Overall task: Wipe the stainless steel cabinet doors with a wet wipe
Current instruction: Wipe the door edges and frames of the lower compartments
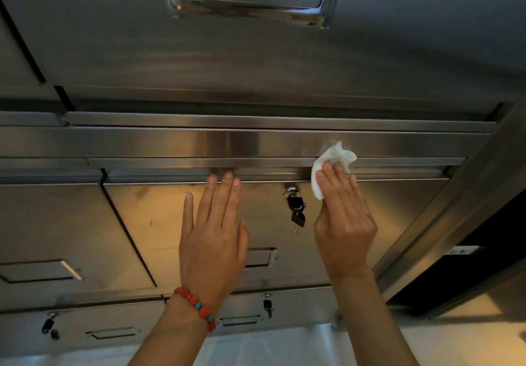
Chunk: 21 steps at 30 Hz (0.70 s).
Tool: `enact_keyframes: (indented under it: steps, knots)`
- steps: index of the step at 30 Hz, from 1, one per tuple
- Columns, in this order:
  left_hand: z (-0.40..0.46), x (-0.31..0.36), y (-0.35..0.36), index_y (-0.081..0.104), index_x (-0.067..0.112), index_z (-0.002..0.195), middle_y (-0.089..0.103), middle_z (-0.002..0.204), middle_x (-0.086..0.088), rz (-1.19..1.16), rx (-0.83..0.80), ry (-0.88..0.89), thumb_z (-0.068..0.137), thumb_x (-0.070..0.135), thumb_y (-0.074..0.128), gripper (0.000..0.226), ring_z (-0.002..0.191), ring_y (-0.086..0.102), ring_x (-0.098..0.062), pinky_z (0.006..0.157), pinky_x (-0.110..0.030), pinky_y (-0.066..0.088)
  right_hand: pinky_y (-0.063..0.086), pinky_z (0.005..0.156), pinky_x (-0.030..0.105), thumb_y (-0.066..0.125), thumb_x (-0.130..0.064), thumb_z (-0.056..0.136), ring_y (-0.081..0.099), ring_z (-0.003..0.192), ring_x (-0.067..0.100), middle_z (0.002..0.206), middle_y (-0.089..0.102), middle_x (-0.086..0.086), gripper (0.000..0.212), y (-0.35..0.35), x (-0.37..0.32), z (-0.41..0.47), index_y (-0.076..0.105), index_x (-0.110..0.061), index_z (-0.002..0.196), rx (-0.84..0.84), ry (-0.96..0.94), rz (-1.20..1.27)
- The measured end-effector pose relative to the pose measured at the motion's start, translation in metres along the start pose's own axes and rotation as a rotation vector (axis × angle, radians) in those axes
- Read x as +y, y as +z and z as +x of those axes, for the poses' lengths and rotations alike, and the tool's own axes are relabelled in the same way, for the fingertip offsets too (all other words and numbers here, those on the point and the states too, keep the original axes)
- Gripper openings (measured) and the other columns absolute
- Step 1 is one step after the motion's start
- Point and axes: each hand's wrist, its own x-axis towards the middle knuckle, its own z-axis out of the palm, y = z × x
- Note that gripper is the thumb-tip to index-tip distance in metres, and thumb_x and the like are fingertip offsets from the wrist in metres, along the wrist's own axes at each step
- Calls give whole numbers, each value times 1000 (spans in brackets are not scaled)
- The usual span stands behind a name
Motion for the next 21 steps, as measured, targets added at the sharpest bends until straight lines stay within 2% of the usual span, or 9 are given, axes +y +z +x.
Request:
enact_keyframes:
  steps: [3,5,8,14,21]
  knots:
    - [0,-1,2,43,4,136,40,144,-13,-8,13,2,86,25,36,55,135,31,-25,110,-47,18,51,90,48,55,2,90,58,111,34,113,63,22,20,5,-9,0,67,8,105,23,19,28]
    - [-1,0,4,42,4,137,39,144,-12,-5,19,-5,85,24,37,56,136,28,-24,110,-47,16,51,91,46,49,-2,95,59,111,33,113,64,21,23,7,-14,1,67,6,105,16,-24,45]
    - [-1,0,6,42,4,137,39,144,-12,9,21,-8,85,24,37,56,136,28,-24,110,-47,17,50,94,44,52,3,93,59,112,28,116,64,16,21,6,-6,1,68,3,108,-9,-77,39]
    - [-1,-4,9,40,5,138,35,145,-10,3,59,12,86,23,36,55,136,26,-23,110,-48,17,52,90,46,52,6,90,58,111,33,113,63,21,22,3,5,-1,67,7,106,55,58,4]
    - [-2,-3,13,41,4,137,31,146,-9,25,77,18,86,23,38,54,136,26,-23,110,-49,17,49,95,42,48,1,95,59,113,28,116,64,17,23,8,-6,0,68,3,107,10,-55,60]
